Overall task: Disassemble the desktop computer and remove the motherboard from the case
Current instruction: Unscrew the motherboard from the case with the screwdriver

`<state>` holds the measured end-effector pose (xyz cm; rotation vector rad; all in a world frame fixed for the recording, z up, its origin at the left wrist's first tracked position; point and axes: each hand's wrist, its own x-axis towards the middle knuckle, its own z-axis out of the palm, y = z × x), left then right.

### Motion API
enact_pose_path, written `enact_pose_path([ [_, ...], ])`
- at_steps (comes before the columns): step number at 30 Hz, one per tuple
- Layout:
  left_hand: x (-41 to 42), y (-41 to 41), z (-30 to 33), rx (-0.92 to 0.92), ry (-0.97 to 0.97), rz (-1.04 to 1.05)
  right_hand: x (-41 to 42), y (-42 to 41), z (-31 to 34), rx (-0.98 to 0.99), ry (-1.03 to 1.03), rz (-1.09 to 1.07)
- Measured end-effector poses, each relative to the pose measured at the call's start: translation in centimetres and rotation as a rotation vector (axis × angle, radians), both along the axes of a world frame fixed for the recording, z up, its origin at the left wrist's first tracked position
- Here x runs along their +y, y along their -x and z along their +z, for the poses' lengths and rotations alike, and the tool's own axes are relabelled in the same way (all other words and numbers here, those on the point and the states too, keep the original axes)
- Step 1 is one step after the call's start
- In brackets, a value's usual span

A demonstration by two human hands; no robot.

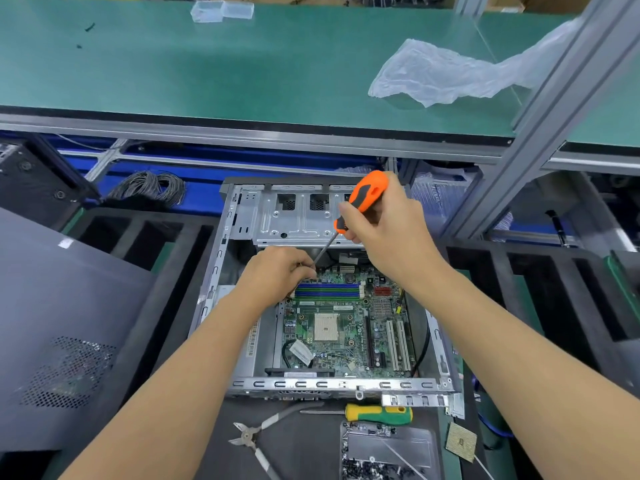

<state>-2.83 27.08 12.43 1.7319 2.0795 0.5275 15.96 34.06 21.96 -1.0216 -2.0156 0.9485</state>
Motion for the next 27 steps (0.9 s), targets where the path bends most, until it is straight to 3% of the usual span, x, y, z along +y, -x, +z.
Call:
enact_pose_path([
  [12, -1.1, 1.3, 0.2, -0.081, -0.034, 0.070, -0.4, 3.9, 2.1, -0.154, -0.170, 0.172],
  [27, -1.9, 1.5, 0.3, -0.082, -0.034, 0.152, -0.5, 6.2, 3.1, -0.233, -0.185, 0.263],
])
